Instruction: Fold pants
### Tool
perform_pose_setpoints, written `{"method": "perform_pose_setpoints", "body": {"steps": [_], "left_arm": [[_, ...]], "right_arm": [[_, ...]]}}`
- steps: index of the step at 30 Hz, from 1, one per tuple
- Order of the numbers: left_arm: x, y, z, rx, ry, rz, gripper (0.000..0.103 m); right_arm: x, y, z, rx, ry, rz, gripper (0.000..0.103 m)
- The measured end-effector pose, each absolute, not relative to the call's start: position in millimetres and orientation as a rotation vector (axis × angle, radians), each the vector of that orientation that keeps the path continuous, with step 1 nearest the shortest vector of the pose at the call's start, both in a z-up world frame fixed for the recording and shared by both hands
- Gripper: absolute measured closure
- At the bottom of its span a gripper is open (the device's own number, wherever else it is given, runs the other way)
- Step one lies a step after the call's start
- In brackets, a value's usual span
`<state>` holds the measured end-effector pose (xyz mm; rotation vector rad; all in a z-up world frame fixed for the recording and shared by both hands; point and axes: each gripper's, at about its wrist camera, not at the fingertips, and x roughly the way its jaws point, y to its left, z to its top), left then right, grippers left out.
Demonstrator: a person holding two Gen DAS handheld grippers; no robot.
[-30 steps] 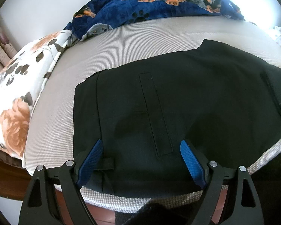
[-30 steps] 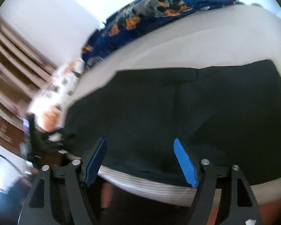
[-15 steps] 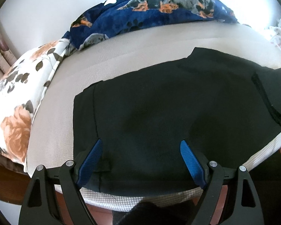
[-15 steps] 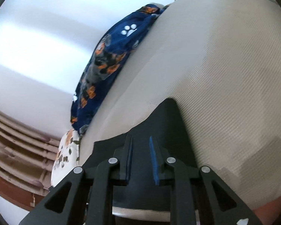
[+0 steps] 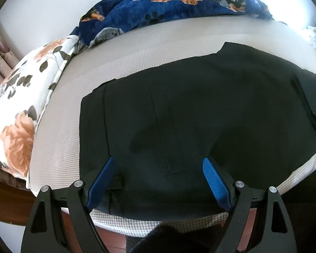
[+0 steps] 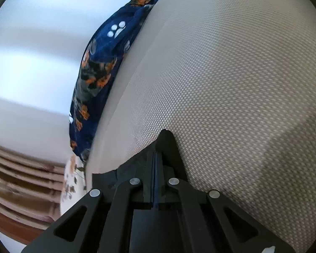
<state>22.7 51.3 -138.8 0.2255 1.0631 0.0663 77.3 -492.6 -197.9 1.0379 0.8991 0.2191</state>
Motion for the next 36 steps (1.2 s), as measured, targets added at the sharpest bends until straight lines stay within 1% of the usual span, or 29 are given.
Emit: {"method": "perform_pose_setpoints", "body": {"steps": [1, 2, 5, 8, 12, 14, 16, 18, 21, 22, 23, 25, 27, 29, 31, 36], "left_arm": [[22.7, 51.3, -138.7, 0.226, 1.061, 0.065, 0.018], [22.4, 51.2, -138.4, 0.229, 1.057, 0.064, 0.018], [21.8, 53.1, -135.2, 0.228, 1.045, 0.062, 0.018], [21.1, 54.6, -132.9, 0.218, 1.036, 0.062, 0.018], [20.5, 59.2, -129.0, 0.190, 1.026, 0.072, 0.018], [20.2, 64.6, -124.0, 0.162, 1.023, 0.072, 0.018], [20.5, 73.8, -116.4, 0.127, 1.021, 0.065, 0.018], [21.0, 92.0, -105.2, 0.051, 1.031, 0.039, 0.018], [19.5, 124.5, -94.9, -0.068, 1.056, 0.003, 0.018], [18.8, 134.6, -94.0, -0.092, 1.064, 0.003, 0.018], [16.8, 146.1, -92.9, -0.116, 1.070, 0.006, 0.018], [9.9, 171.2, -92.2, -0.158, 1.078, 0.008, 0.018], [3.0, 194.1, -97.0, -0.227, 1.094, -0.033, 0.018], [-3.9, 208.1, -104.1, -0.302, 1.093, -0.083, 0.018], [-10.3, 217.7, -115.5, -0.381, 1.107, -0.130, 0.019], [-32.6, 226.0, -132.7, -0.534, 1.123, -0.225, 0.020]], "right_arm": [[74.1, -493.9, -195.0, 1.062, 0.877, 0.244, 0.094], [66.3, -495.2, -190.4, 1.083, 0.852, 0.264, 0.092], [40.8, -492.9, -180.8, 1.107, 0.821, 0.360, 0.092], [14.7, -483.7, -178.6, 1.080, 0.852, 0.449, 0.092], [-6.8, -469.5, -191.4, 0.975, 0.945, 0.425, 0.092], [-7.7, -470.8, -206.3, 0.998, 0.978, 0.368, 0.103], [-11.9, -477.7, -219.8, 1.108, 0.935, 0.386, 0.103], [-11.0, -475.1, -216.3, 1.083, 0.936, 0.370, 0.103], [-8.5, -463.1, -191.7, 0.900, 0.973, 0.309, 0.103], [-7.7, -457.7, -182.0, 0.858, 0.965, 0.307, 0.094], [-8.2, -451.0, -169.5, 0.825, 0.941, 0.315, 0.090], [-7.9, -440.7, -151.8, 0.816, 0.900, 0.379, 0.089], [-2.2, -425.9, -137.4, 0.801, 0.890, 0.428, 0.081], [5.6, -404.2, -127.0, 0.761, 0.896, 0.474, 0.060], [5.5, -383.3, -120.5, 0.706, 0.914, 0.501, 0.058], [3.2, -351.0, -119.4, 0.659, 0.950, 0.545, 0.057]]}}
